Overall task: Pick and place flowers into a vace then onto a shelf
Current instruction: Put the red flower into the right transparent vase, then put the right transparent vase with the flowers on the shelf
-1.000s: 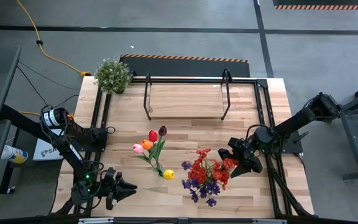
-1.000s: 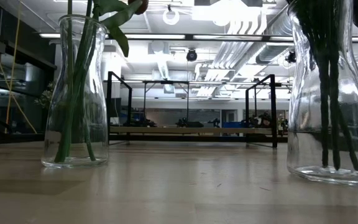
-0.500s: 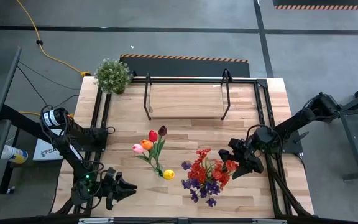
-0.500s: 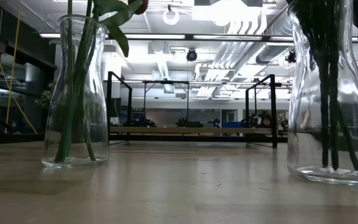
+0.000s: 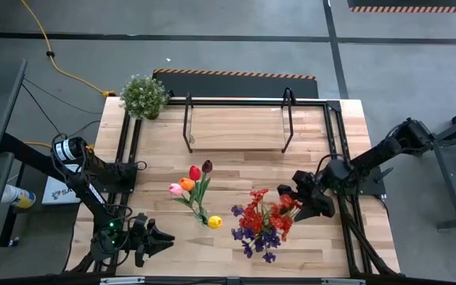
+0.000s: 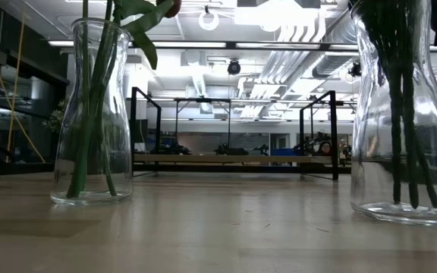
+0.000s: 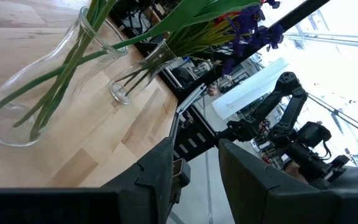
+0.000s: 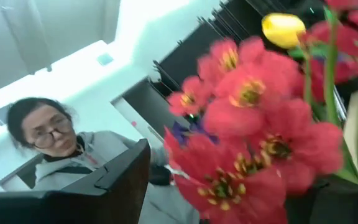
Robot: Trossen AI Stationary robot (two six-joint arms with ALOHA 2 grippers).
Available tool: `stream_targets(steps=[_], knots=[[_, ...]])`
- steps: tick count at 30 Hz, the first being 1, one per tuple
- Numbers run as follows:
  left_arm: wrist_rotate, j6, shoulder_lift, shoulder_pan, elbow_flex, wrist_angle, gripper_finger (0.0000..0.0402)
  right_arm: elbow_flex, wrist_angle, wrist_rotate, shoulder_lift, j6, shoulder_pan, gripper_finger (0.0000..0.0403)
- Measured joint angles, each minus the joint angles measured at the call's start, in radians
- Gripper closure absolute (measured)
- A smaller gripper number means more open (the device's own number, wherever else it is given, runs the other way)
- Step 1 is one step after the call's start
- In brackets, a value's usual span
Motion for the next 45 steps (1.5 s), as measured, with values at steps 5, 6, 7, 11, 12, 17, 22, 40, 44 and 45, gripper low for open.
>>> stream_targets(steps=[5, 6, 7, 11, 12, 17, 22, 40, 44, 45], knots=[[0.000, 0.000, 0.000, 0.000, 0.000, 0.000, 0.0238, 0.000, 0.068, 0.000, 0.000, 0.000, -0.018, 0.0148], [0.000, 0.000, 0.000, 0.000, 0.000, 0.000, 0.0238, 0.000, 0.073, 0.000, 0.000, 0.000, -0.021, 0.0148], [0.000, 0.000, 0.000, 0.000, 0.000, 0.000, 0.0238, 0.000, 0.076, 0.000, 0.000, 0.000, -0.024, 0.0148], [0.000, 0.000, 0.000, 0.000, 0.000, 0.000, 0.0238, 0.000, 0.105, 0.002, 0.000, 0.000, -0.033, 0.0148], [0.000, 0.000, 0.000, 0.000, 0.000, 0.000, 0.0238, 0.000, 0.118, 0.002, 0.000, 0.000, -0.036, 0.0148], [0.000, 0.000, 0.000, 0.000, 0.000, 0.000, 0.0238, 0.000, 0.231, 0.005, 0.000, 0.000, -0.052, 0.0148], [0.000, 0.000, 0.000, 0.000, 0.000, 0.000, 0.0238, 0.000, 0.343, 0.012, 0.000, -0.005, -0.074, 0.0148], [0.000, 0.000, 0.000, 0.000, 0.000, 0.000, 0.0238, 0.000, 0.184, -0.011, -0.345, -0.304, -0.137, 0.0154], [0.000, 0.000, 0.000, 0.000, 0.000, 0.000, 0.0238, 0.000, -0.053, -0.012, -0.456, -0.391, -0.137, 0.0159], [0.000, 0.000, 0.000, 0.000, 0.000, 0.000, 0.0238, 0.000, -0.120, -0.010, -0.485, -0.410, -0.137, 0.0161]])
